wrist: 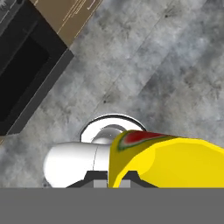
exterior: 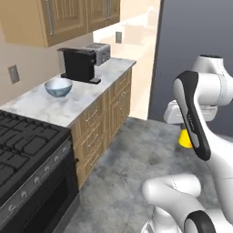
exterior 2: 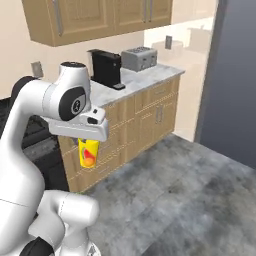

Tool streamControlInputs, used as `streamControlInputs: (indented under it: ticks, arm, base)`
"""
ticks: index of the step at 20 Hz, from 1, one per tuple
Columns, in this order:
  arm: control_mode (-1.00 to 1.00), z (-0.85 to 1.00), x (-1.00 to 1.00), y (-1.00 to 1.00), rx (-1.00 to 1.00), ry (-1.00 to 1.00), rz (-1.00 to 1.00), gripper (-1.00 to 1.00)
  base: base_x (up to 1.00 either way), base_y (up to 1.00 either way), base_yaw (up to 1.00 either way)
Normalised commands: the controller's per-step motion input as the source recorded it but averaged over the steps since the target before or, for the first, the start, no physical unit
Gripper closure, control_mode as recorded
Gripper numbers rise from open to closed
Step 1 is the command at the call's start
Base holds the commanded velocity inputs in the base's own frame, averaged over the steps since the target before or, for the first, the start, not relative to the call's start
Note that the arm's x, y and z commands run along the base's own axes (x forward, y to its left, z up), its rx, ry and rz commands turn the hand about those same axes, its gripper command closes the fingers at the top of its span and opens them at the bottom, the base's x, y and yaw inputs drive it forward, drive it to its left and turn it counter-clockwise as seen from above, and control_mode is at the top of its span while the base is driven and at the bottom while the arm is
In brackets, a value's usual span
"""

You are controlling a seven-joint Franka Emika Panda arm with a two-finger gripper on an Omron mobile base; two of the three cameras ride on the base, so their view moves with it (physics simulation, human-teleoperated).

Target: Pick the cup and bowl from the counter and place them on the counter next to the sink.

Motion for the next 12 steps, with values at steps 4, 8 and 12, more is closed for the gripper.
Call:
streamControlInputs:
  ticks: [4, 8, 12]
  arm:
    - [1.00, 0.00, 0.00, 0.00, 0.00, 0.00, 0.00, 1.00]
    - [1.00, 0.00, 0.00, 0.00, 0.00, 0.00, 0.00, 1.00]
    - [1.00, 0.00, 0.00, 0.00, 0.00, 0.00, 0.00, 1.00]
  base:
    - [-0.01, -0.12, -0.58]
    - [-0.10, -0.02, -0.61]
    - [-0.24, 0.00, -0.61]
